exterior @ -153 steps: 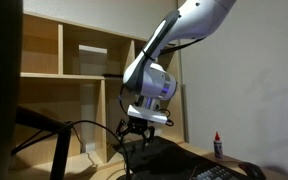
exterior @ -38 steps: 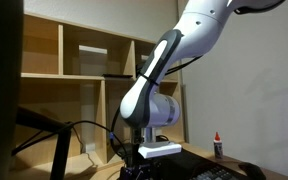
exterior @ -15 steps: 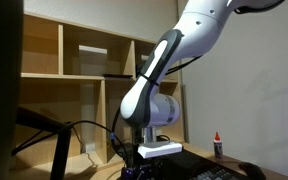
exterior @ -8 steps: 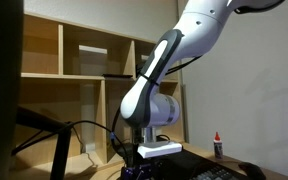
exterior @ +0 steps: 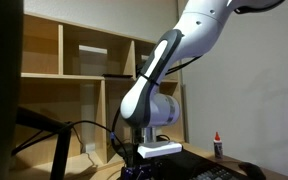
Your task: Press the escape key on the keyboard
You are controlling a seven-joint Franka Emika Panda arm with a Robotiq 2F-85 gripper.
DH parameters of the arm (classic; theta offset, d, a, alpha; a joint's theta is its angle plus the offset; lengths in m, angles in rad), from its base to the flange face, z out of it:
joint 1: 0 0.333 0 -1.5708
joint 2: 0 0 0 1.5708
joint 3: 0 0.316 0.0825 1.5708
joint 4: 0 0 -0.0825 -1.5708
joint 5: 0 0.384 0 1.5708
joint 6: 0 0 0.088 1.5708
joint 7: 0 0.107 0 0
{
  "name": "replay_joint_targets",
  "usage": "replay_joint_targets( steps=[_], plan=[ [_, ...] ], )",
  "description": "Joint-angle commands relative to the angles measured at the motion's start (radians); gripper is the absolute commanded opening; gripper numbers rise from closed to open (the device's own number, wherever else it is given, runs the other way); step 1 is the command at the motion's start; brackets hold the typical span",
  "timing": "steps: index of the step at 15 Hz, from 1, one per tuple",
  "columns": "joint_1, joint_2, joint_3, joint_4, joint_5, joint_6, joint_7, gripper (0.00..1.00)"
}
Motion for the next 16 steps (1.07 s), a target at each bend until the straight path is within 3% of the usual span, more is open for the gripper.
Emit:
replay_joint_targets(
  steps=[1, 6, 11, 16],
  plan=[
    [-0.009, 0.001, 0.009, 0.008, 0.019, -0.067, -0.002, 1.00],
    [-0.011, 0.003, 0.019, 0.007, 0.031, -0.041, -0.026, 1.00],
    [0.007, -0.003, -0.005, -0.007, 0.008, 0.067, 0.025, 1.00],
    [0.001, 0.000, 0.001, 0.002, 0.009, 0.044, 0.014, 1.00]
  ],
)
